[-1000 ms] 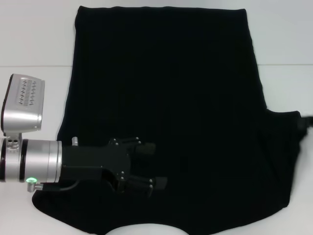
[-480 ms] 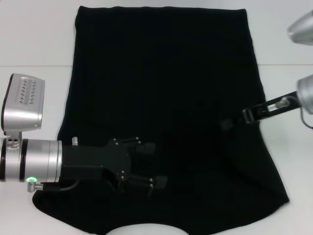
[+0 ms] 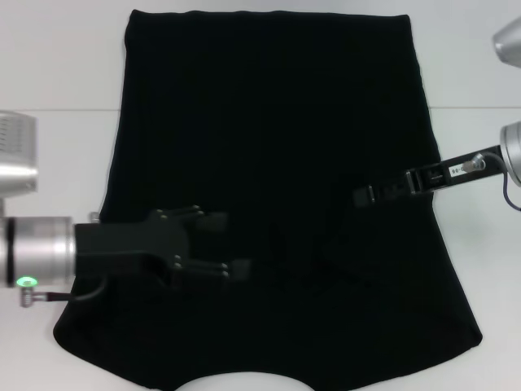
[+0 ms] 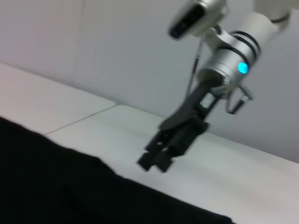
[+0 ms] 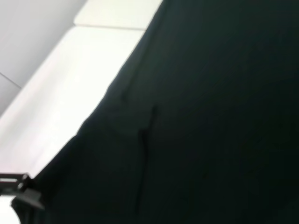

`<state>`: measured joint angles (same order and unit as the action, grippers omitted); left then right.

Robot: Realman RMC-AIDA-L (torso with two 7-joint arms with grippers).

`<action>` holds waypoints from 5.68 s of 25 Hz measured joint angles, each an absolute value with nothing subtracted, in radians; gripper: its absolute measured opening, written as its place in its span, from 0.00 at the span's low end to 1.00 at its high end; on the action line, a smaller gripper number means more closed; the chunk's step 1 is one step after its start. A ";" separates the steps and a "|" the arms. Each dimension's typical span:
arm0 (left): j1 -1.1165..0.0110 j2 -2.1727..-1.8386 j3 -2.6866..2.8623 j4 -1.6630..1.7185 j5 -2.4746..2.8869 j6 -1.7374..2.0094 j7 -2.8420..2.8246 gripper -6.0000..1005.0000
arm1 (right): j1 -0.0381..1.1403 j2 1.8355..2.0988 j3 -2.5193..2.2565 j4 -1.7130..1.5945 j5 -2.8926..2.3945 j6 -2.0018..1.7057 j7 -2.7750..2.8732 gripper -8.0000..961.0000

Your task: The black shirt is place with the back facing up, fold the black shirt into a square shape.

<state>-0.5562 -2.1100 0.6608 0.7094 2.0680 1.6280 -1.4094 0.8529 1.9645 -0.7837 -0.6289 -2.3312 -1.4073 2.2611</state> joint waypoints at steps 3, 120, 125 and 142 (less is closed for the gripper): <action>-0.544 -2.089 0.650 0.736 2.085 1.628 -1.492 0.95 | 0.806 1.968 -0.777 -0.624 -2.235 -1.422 2.175 0.65; -0.457 -2.052 0.232 0.851 2.604 1.564 -1.818 0.04 | 0.611 1.871 -0.758 -0.492 -2.368 -1.539 2.325 0.87; -0.459 -2.051 0.234 0.851 2.604 1.562 -1.815 0.04 | 0.640 1.887 -0.759 -0.489 -2.374 -1.546 2.325 0.86; -0.468 -2.048 0.237 0.834 2.604 1.552 -1.805 0.04 | 0.661 1.902 -0.773 -0.499 -2.400 -1.546 2.355 0.77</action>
<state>-0.4684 -2.0484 0.2368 0.8345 2.6044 1.5519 -1.8055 0.6608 1.9019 -0.7728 -0.4989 -2.4000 -1.5457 2.3553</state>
